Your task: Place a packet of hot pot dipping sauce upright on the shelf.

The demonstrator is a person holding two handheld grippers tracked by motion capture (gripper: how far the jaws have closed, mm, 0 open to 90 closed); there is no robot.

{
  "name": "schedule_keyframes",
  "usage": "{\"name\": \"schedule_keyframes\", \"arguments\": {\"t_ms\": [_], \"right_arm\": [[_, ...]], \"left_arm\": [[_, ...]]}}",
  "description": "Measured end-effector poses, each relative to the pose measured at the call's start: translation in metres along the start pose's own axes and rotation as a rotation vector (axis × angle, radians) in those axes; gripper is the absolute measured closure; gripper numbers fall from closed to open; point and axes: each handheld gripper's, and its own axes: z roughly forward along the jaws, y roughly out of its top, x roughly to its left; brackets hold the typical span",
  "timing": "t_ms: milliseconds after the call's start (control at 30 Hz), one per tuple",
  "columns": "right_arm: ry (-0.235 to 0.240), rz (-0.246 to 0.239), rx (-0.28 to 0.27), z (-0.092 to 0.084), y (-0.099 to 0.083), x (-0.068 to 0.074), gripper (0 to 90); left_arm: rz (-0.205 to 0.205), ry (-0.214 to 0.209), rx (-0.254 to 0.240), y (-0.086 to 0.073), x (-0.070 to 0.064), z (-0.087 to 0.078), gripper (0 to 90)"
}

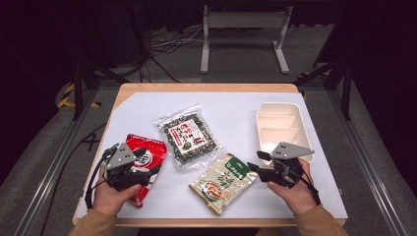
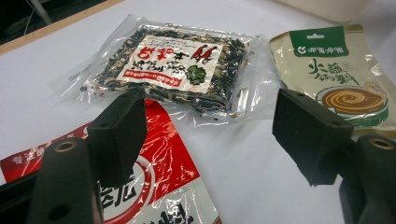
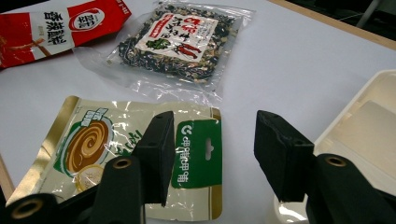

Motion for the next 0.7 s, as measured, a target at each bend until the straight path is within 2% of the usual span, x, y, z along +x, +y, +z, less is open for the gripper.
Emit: {"name": "schedule_keyframes", "arguments": {"t_ms": [200, 400, 600, 700], "right_arm": [[0.002, 0.021, 0.023, 0.001, 0.004, -0.002, 45.3], [0.019, 0.039, 0.081, 0.01, 0.006, -0.003, 40.7], [-0.022, 0.048, 0.138, 0.019, 0.008, -0.004, 40.3], [-0.012, 0.033, 0.155, 0.026, 0.005, -0.002, 40.6]], "left_arm": [[0.006, -0.005, 0.004, 0.001, -0.001, 0.001, 27.0], [0.004, -0.01, 0.009, 0.0, -0.002, 0.003, 27.0], [0.008, -0.01, 0.011, -0.001, -0.002, 0.003, 26.9], [0.012, -0.005, 0.013, -0.002, -0.002, 0.004, 26.3]]}}
